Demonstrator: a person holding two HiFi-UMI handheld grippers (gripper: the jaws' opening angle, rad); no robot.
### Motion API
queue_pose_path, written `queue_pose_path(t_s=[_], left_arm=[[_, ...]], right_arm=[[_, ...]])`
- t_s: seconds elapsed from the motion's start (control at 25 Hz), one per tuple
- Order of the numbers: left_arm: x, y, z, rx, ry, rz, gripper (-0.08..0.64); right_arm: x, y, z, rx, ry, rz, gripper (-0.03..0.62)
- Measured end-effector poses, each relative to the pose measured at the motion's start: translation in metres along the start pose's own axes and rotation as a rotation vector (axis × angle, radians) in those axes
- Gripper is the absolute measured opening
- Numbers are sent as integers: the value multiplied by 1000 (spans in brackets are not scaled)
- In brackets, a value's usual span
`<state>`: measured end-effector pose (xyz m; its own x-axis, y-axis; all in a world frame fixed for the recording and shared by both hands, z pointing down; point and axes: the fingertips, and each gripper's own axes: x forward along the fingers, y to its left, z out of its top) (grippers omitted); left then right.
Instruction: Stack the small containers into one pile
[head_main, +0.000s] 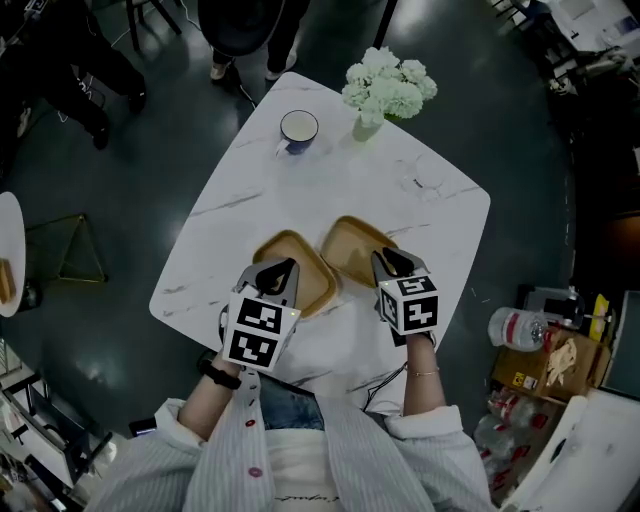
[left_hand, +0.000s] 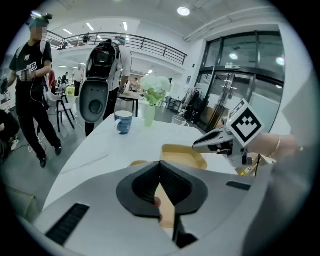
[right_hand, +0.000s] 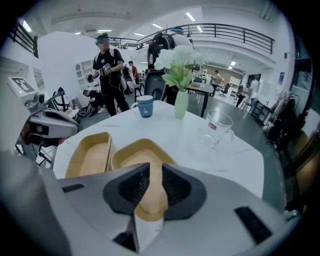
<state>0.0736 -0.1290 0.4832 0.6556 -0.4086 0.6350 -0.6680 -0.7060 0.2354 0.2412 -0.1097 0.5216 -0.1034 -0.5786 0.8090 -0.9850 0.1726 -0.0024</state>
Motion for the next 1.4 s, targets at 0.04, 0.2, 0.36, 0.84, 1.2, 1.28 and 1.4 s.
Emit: queue_pose_path(t_s=[0.04,0.2,0.36,0.84,1.2,1.28,1.4], left_arm=[[5,-4,2,7,5,-9,17],[20,-13,6,22,22,-28,17],[31,-15,5,18,48,-32,17],[51,-1,-2,-30,102,4,17],[56,3,-4,-37,114,8,17],[55,3,-4,-37,114,7,17],[53,4,-4,-37,110,6,17]], right_arm=[[-1,-9,-3,10,5,-9,72],[6,-36,-11,6,32,-23,88],[22,-41,-11,-88,78,39,115],[67,-35,0,-315,145,182,124],[74,-27,-2,-316,154,218,46],[73,-27,-3,-307,158,227,40],[70,-26,-3,-275,146,234,31]])
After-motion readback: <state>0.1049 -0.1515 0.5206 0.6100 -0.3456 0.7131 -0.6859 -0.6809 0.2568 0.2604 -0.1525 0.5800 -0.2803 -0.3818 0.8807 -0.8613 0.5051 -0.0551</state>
